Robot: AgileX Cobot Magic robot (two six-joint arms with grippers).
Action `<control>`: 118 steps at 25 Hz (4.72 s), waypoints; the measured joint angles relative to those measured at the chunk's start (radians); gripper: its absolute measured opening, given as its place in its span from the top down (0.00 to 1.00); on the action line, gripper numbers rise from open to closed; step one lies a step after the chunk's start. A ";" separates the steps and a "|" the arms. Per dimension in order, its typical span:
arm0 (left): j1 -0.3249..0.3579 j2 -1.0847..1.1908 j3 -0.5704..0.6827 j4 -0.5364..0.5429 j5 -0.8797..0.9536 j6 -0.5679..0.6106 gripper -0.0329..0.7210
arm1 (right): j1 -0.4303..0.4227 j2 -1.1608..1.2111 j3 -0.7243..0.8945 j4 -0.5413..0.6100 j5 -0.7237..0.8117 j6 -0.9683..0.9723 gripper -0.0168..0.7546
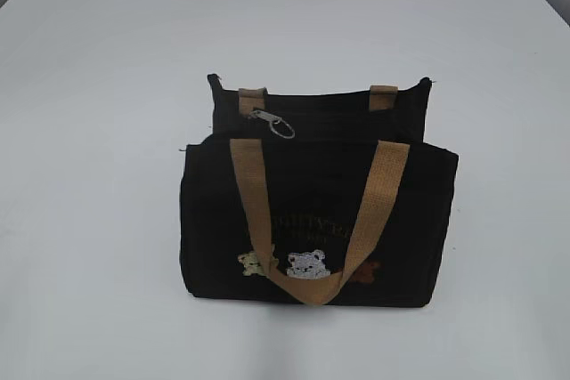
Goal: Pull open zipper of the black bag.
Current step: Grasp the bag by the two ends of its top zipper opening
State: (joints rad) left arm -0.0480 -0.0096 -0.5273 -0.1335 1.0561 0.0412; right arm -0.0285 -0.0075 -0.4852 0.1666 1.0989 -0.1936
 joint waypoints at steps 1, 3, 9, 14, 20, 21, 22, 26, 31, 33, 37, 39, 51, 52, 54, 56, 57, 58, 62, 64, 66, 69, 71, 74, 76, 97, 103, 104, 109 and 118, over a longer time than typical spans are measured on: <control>0.000 0.000 0.000 0.000 0.000 0.000 0.39 | 0.000 0.000 0.000 0.000 0.000 0.000 0.21; 0.000 0.000 0.000 0.000 0.000 0.000 0.39 | 0.000 0.000 0.000 0.000 0.000 0.000 0.21; 0.000 0.000 0.000 0.000 0.000 0.000 0.39 | 0.000 0.000 0.000 0.000 0.000 0.000 0.21; 0.000 0.001 0.000 -0.019 -0.002 0.000 0.39 | 0.000 0.000 0.000 0.000 0.000 0.000 0.21; 0.000 0.148 -0.023 -0.235 -0.104 0.009 0.39 | 0.000 0.000 0.000 0.000 0.000 0.017 0.21; 0.000 0.196 -0.032 -0.283 -0.143 0.018 0.39 | 0.000 0.000 0.000 0.000 0.000 0.021 0.21; 0.000 0.241 -0.040 -0.326 -0.177 0.033 0.39 | 0.000 0.006 0.000 0.000 0.000 0.025 0.21; 0.000 0.497 -0.076 -0.586 -0.215 0.156 0.39 | 0.000 0.061 0.000 0.003 -0.004 0.038 0.21; -0.010 0.872 -0.163 -0.866 -0.159 0.363 0.39 | 0.000 0.147 0.000 0.034 -0.008 0.035 0.21; -0.037 0.980 -0.209 -0.899 -0.155 0.397 0.39 | 0.000 0.182 0.000 0.046 -0.013 0.022 0.21; -0.143 1.189 -0.290 -0.925 -0.163 0.413 0.39 | 0.000 0.226 -0.018 0.076 -0.051 -0.024 0.21; -0.193 1.296 -0.329 -0.927 -0.178 0.413 0.39 | 0.000 0.262 -0.037 0.089 -0.085 -0.046 0.21; -0.251 1.672 -0.564 -0.928 -0.205 0.416 0.39 | 0.000 0.478 -0.099 0.245 -0.188 -0.141 0.21; -0.251 1.686 -0.573 -0.928 -0.205 0.416 0.39 | 0.005 0.490 -0.102 0.263 -0.191 -0.158 0.21; -0.253 1.708 -0.592 -0.928 -0.205 0.416 0.41 | 0.028 0.527 -0.106 0.298 -0.205 -0.197 0.21; -0.254 1.729 -0.602 -0.927 -0.205 0.416 0.45 | 0.055 0.582 -0.107 0.323 -0.214 -0.224 0.21; -0.254 1.738 -0.604 -0.927 -0.206 0.417 0.48 | 0.068 0.619 -0.107 0.331 -0.217 -0.235 0.21; -0.254 1.745 -0.605 -0.927 -0.205 0.419 0.51 | 0.080 0.659 -0.107 0.340 -0.223 -0.244 0.21; -0.263 1.759 -0.609 -0.936 -0.221 0.433 0.66 | 0.134 0.817 -0.122 0.420 -0.255 -0.320 0.21; -0.270 1.759 -0.610 -0.944 -0.230 0.438 0.75 | 0.171 0.902 -0.157 0.457 -0.278 -0.376 0.21; -0.272 1.760 -0.618 -0.945 -0.222 0.441 0.84 | 0.214 0.957 -0.211 0.482 -0.295 -0.425 0.21; -0.272 1.761 -0.630 -0.932 -0.195 0.442 0.93 | 0.287 1.039 -0.314 0.494 -0.318 -0.491 0.21; -0.272 1.761 -0.639 -0.924 -0.175 0.442 0.93 | 0.333 1.097 -0.374 0.497 -0.322 -0.528 0.21; -0.272 1.755 -0.649 -0.920 -0.152 0.442 0.93 | 0.405 1.177 -0.454 0.499 -0.327 -0.580 0.22; -0.272 1.741 -0.650 -0.918 -0.140 0.442 0.93 | 0.453 1.228 -0.498 0.499 -0.329 -0.617 0.25; -0.274 1.691 -0.650 -0.901 -0.109 0.442 0.94 | 0.666 1.466 -0.584 0.319 -0.547 -0.736 0.40; -0.274 1.690 -0.650 -0.901 -0.108 0.442 0.94 | 0.666 1.466 -0.584 0.291 -0.550 -0.736 0.49; -0.274 1.689 -0.650 -0.901 -0.108 0.442 0.94 | 0.666 1.466 -0.584 0.291 -0.549 -0.736 0.49; -0.274 1.689 -0.650 -0.901 -0.108 0.442 0.94 | 0.666 1.466 -0.584 0.351 -0.561 -0.736 0.50; -0.274 1.688 -0.650 -0.901 -0.108 0.442 0.94 | 0.666 1.514 -0.584 0.375 -0.598 -0.736 0.50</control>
State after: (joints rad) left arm -0.3222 1.6784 -1.1771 -1.0343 0.9483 0.4836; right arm 0.6380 1.5061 -1.0696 0.5418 0.5008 -0.9299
